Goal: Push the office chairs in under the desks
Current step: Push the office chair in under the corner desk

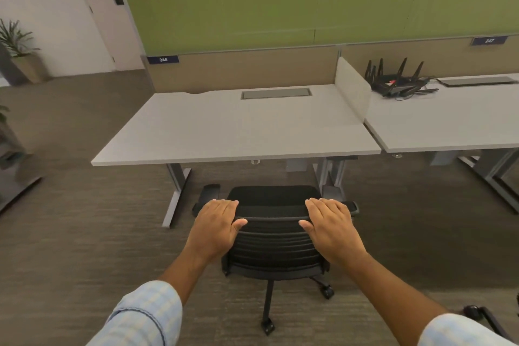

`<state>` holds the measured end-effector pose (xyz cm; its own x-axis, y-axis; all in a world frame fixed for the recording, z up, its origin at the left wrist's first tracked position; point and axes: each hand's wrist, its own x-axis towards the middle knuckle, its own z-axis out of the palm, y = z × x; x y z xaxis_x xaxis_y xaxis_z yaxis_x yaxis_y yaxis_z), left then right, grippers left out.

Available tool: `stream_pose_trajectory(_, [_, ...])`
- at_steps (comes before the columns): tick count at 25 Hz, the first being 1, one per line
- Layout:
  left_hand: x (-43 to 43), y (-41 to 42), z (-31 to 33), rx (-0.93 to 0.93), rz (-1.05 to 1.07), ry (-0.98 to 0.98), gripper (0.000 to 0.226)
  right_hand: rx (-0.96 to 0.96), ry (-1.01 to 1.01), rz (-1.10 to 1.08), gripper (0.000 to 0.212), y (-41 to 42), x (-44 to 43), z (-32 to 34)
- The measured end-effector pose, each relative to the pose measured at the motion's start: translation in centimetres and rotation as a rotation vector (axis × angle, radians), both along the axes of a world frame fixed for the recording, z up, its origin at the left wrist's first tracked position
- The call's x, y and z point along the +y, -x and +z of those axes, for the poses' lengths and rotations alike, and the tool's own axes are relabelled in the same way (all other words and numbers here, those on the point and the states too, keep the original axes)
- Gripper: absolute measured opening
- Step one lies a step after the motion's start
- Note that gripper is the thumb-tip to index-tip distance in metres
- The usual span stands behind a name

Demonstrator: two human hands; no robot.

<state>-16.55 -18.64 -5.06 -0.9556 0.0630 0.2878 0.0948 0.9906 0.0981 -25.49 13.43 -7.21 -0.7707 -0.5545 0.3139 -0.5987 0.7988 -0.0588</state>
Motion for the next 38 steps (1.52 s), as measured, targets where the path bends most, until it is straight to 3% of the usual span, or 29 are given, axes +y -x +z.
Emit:
stream_pose_trajectory(14, [-11.9,11.1,-0.6,-0.063,0.000,-0.048,0.084,-0.027,0.043,-0.004,0.068,10.4,-11.7,-0.1])
stream_pose_trajectory(33, [-16.9,20.2,1.2,-0.150,0.067,-0.048,0.058,-0.051,0.049,0.046,0.065,21.1,-17.9,1.2])
stream_pose_trajectory(38, [-17.7,21.3,1.3,-0.176,0.085,-0.042,0.065,-0.050,0.044,0.037,0.064,22.6,-19.2,0.5])
